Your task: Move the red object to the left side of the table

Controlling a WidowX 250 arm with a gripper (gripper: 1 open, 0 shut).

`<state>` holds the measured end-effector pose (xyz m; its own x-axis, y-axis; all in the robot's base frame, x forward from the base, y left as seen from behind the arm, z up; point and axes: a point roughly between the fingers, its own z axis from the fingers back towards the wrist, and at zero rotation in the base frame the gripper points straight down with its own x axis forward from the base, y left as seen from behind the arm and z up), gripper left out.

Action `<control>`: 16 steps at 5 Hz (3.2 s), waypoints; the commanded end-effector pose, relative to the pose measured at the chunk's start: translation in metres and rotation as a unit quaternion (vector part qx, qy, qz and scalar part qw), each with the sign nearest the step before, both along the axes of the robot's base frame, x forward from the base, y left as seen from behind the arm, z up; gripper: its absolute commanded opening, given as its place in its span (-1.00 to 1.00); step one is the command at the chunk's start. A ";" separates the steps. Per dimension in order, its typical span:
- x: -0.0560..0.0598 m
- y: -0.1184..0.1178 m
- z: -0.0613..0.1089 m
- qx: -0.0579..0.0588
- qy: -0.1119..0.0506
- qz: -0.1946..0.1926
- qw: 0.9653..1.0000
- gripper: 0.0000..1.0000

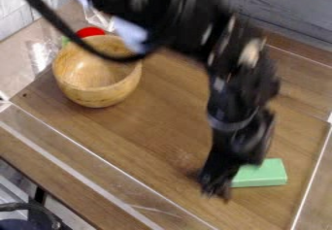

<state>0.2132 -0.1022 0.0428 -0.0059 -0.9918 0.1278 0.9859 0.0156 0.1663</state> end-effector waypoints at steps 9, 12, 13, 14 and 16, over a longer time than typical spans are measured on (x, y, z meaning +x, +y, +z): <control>-0.018 0.061 0.063 -0.051 -0.008 -0.118 0.992 1.00; -0.020 0.098 0.056 -0.047 -0.010 -0.143 0.989 -1.00; -0.022 0.099 0.053 -0.061 -0.004 -0.138 0.989 -1.00; -0.017 0.105 0.054 -0.071 -0.001 -0.124 0.990 -1.00; -0.005 0.101 0.055 -0.078 -0.003 -0.115 0.990 1.00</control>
